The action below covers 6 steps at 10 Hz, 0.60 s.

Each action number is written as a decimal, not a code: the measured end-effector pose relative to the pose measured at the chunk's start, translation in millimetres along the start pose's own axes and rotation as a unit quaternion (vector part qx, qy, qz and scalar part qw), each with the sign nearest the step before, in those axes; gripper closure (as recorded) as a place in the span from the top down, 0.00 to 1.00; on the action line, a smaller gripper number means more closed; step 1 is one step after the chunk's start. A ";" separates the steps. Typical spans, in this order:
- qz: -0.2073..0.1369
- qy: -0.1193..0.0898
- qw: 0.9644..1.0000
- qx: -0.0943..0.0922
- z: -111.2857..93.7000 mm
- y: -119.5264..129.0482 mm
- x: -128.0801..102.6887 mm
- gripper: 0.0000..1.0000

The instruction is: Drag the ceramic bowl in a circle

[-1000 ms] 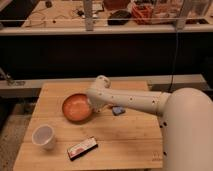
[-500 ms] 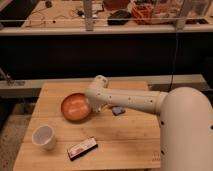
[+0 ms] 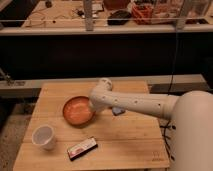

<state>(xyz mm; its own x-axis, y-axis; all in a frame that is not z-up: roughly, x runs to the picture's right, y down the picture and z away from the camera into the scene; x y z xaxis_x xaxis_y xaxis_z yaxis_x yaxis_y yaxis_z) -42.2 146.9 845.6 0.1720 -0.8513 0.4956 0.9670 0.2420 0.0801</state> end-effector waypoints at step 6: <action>-0.096 -0.015 0.994 0.052 -25.1 -28.4 -69.9 0.02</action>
<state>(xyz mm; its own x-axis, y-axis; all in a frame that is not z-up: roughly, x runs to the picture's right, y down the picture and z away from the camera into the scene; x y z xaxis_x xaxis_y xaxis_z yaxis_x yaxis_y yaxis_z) -77.0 187.8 787.0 -0.0213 -0.8723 0.4884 0.9566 0.1242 0.2635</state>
